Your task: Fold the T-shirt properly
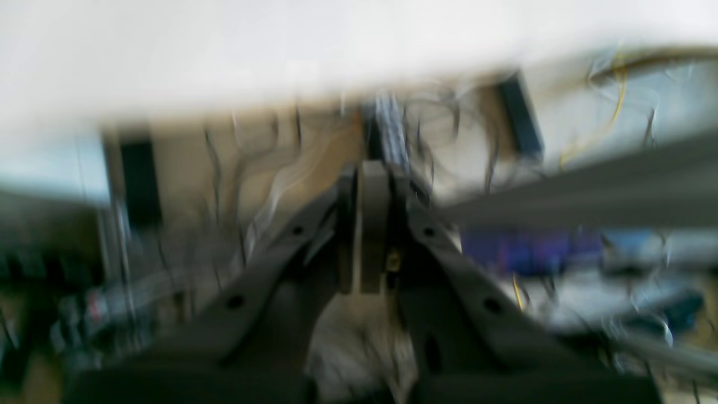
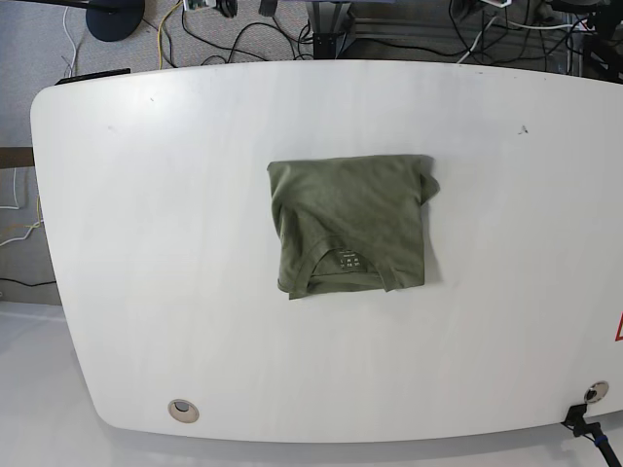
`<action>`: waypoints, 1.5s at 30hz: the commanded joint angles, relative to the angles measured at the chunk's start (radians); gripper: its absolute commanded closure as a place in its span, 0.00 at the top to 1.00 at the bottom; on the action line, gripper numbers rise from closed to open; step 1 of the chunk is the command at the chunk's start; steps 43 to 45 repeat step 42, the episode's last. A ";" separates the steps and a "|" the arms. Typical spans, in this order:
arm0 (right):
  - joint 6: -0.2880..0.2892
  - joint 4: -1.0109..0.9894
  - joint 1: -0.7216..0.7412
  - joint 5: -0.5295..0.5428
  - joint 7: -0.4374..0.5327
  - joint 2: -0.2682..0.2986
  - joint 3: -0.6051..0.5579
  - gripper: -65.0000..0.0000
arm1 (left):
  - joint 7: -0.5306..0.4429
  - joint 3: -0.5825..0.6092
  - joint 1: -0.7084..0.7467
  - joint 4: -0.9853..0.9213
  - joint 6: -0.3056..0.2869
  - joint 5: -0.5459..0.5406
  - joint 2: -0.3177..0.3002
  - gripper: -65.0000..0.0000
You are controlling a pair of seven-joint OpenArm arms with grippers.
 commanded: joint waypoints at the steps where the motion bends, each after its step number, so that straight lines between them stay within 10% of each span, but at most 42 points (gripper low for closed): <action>1: 0.000 -0.059 -0.026 0.006 0.012 0.003 0.003 0.00 | -0.009 -0.003 0.019 -0.082 -0.003 -0.004 0.002 0.00; 21: 0.004 -1.136 0.508 -0.002 0.208 0.011 0.001 0.00 | -0.009 0.002 -0.569 -1.074 -0.003 0.065 -0.104 0.00; 31: 0.004 -1.339 0.705 -0.004 0.208 0.023 0.000 0.00 | -0.009 0.000 -0.884 -1.559 -0.001 0.115 -0.128 0.00; 34: 0.004 -1.414 0.775 -0.004 0.208 0.028 0.000 0.00 | -0.009 0.000 -0.953 -1.671 0.081 0.115 -0.130 0.00; 45: 0.004 -1.474 0.872 -0.004 0.208 0.031 0.000 0.00 | 0.068 0.002 -1.029 -1.685 0.146 0.117 -0.128 0.00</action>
